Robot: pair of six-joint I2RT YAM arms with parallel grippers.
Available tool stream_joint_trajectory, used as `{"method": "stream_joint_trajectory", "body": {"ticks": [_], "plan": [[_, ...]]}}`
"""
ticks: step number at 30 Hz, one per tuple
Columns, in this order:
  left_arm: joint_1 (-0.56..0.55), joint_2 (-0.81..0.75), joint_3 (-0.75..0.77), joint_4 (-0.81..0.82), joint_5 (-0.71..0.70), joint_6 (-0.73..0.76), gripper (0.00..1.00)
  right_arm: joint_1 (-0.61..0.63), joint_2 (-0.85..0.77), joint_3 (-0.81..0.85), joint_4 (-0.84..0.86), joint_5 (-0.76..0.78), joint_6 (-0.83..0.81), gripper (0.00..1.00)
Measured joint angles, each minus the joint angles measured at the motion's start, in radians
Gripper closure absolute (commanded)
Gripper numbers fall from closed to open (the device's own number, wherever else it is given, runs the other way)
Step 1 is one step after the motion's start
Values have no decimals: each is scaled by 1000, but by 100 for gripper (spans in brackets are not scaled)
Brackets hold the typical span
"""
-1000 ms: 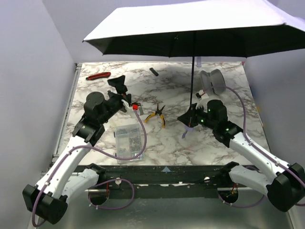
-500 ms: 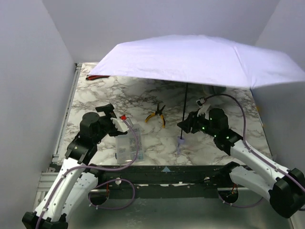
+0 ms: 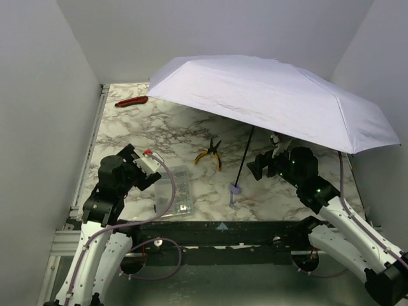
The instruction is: Open the umbrella
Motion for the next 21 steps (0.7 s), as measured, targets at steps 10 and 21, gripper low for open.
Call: {"method": "stream_joint_trajectory", "body": {"ticks": [10,21], "plan": [[298,368,289,-131,16,-280,2,-50,-174,77,-227,116,-306,0],[486,581,409,-207,108,-383,1,-260,-303,116,-363,217,-426,0]]}}
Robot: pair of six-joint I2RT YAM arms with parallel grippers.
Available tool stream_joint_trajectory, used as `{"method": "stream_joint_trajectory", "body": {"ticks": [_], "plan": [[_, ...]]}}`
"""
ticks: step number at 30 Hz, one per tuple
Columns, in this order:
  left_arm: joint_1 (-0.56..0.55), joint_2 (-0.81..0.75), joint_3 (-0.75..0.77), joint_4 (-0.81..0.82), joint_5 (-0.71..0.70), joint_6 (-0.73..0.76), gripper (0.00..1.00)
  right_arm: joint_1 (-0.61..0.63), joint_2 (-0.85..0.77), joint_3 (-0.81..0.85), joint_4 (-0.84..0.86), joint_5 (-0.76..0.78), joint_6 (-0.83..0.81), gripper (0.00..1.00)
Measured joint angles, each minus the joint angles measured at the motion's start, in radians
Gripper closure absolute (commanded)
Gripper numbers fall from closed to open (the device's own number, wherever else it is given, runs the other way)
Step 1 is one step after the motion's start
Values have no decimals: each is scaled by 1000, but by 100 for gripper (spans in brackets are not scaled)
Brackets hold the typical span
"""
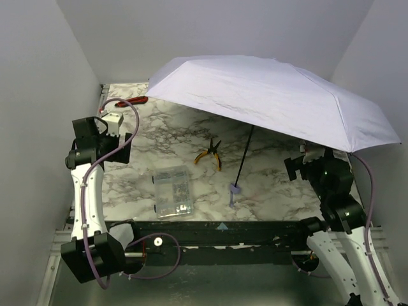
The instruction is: Open the umbrella
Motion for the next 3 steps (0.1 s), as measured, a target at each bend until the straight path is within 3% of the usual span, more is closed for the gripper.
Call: {"method": "stream_joint_trajectory", "body": {"ticks": [3], "plan": [[0,-1,-6,2,15,2,1,-3,-51,0,-36,12,-28,0]]}}
